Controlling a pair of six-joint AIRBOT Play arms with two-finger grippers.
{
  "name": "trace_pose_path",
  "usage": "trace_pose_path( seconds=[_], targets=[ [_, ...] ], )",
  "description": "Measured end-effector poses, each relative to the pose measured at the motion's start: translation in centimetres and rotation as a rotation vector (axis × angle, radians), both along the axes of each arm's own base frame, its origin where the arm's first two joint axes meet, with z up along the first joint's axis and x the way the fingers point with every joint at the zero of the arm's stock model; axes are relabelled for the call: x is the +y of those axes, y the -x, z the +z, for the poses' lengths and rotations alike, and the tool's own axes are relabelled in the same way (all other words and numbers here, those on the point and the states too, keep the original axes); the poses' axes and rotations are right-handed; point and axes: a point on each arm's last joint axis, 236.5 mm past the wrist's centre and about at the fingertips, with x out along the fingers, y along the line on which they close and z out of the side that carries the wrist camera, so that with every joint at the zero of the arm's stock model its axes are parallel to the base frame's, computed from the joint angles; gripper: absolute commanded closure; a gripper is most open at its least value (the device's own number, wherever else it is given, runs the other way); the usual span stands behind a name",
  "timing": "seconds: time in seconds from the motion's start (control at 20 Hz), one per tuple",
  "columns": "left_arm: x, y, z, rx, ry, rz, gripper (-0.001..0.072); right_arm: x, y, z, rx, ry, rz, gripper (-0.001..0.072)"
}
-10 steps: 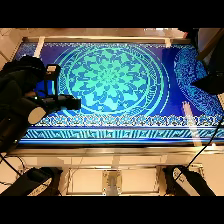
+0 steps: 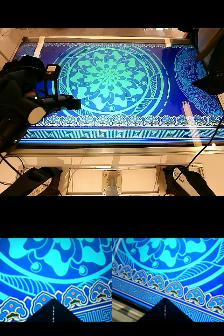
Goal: Fold the clothes and pants, and hang the long-sleeved shirts on hangers.
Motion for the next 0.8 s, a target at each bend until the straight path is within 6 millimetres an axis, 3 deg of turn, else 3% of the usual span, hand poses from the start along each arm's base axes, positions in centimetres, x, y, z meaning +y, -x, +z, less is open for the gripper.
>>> trace_pose_path(
  seconds=[0.15, 0.25, 0.3, 0.4, 0.5, 0.6, 0.65, 0.7, 0.75, 0.8],
  targets=[
    [1.4, -1.2, 0.1, -0.054, -0.090, -0.001, 0.0685, 0.0, -0.1, 0.0, -0.005, 0.001, -0.001, 0.0655],
    [4.9, -2.1, 0.3, -0.090, -0.264, 0.019, 0.0680, -0.2, -0.8, 0.6, -0.042, 0.000, -0.015, 0.0655],
    [7.4, -2.4, 0.5, -0.101, -0.370, 0.046, 0.0639, -0.3, -1.3, 0.9, -0.063, 0.000, -0.024, 0.0655],
    [13.1, -2.6, 1.6, -0.104, -0.554, 0.141, -0.0006, -0.7, -2.5, 1.8, -0.121, -0.005, -0.052, 0.0655],
    [19.9, -2.3, 2.8, -0.084, -0.660, 0.310, 0.0039, -1.2, -4.0, 3.2, -0.204, -0.014, -0.094, 0.0655],
    [27.6, -0.4, 3.6, -0.041, -0.686, 0.558, 0.0279, -1.6, -5.2, 4.5, -0.271, -0.026, -0.126, 0.0655],
    [31.5, 1.3, 3.5, -0.006, -0.675, 0.693, 0.0345, -1.7, -5.6, 5.0, -0.295, -0.032, -0.137, 0.0655],
    [34.9, 3.4, 3.1, 0.037, -0.647, 0.821, 0.0349, -1.8, -5.8, 5.3, -0.310, -0.035, -0.144, 0.0654],
    [38.1, 6.0, 2.1, 0.094, -0.593, 0.957, 0.0346, -1.9, -6.0, 5.5, -0.321, -0.037, -0.150, 0.0607],
    [40.6, 8.9, 0.8, 0.154, -0.514, 1.088, 0.0304, -2.0, -6.2, 5.7, -0.330, -0.041, -0.154, 0.0459]
  ],
)
